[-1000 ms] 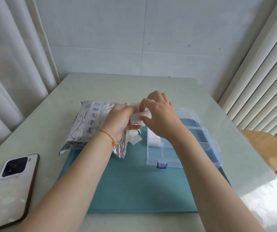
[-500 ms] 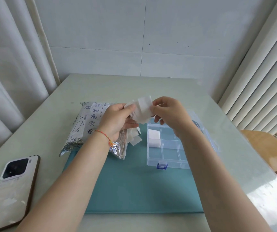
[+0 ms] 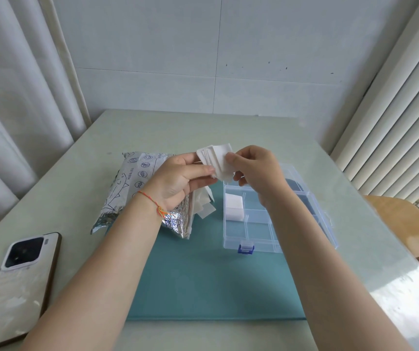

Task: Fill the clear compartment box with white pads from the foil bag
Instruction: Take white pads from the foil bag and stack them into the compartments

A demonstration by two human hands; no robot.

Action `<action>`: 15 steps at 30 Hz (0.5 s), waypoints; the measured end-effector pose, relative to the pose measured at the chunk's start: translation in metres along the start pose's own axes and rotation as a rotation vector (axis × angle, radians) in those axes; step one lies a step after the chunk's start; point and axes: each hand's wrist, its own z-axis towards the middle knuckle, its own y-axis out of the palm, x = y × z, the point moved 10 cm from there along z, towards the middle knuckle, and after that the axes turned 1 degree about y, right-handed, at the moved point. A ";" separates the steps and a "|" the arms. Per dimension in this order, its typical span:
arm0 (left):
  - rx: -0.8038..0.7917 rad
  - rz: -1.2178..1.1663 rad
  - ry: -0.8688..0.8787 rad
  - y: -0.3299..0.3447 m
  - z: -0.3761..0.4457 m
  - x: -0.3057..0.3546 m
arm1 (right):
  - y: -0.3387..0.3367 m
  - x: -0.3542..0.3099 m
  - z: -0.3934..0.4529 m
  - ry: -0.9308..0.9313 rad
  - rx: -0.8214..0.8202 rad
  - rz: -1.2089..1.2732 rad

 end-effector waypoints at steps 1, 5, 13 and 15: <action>-0.008 0.009 0.004 0.001 0.000 0.001 | -0.001 0.000 0.000 0.005 0.004 0.015; 0.028 0.065 0.026 -0.002 0.000 0.001 | 0.004 0.003 -0.001 0.036 -0.027 0.067; 0.064 0.106 0.048 -0.006 0.001 0.001 | 0.011 0.004 -0.001 0.032 -0.094 0.101; 0.104 0.093 0.048 -0.009 0.002 0.002 | 0.012 0.005 0.000 0.040 -0.111 0.149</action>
